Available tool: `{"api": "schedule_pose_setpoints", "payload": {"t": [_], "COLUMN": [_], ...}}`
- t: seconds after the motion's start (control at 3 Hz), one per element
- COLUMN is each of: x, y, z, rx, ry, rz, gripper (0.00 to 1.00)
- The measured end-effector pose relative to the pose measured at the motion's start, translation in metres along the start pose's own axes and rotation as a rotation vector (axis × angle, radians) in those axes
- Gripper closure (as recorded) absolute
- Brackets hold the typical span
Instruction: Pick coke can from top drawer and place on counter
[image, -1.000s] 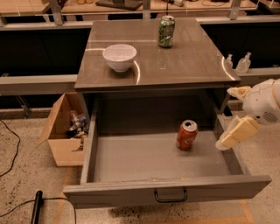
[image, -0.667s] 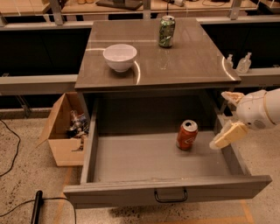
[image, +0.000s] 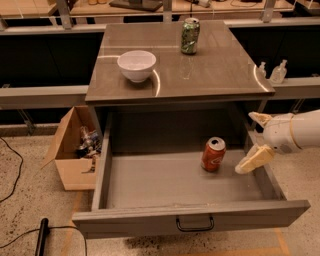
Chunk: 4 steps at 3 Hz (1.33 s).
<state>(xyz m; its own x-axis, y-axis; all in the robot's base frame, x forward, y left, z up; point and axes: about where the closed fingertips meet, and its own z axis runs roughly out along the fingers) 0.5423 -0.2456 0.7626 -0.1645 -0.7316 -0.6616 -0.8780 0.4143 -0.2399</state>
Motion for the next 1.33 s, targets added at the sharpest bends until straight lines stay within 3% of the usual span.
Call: {"api": "schedule_pose_setpoints", "payload": {"t": [0.67, 1.33], "x": [0.017, 0.028], "y": [0.001, -0.005], "z": [0.021, 0.054], "rx": [-0.015, -0.051], "ry": [-0.080, -0.144], "rz": [-0.037, -0.018], "gripper": [0.00, 0.00]}}
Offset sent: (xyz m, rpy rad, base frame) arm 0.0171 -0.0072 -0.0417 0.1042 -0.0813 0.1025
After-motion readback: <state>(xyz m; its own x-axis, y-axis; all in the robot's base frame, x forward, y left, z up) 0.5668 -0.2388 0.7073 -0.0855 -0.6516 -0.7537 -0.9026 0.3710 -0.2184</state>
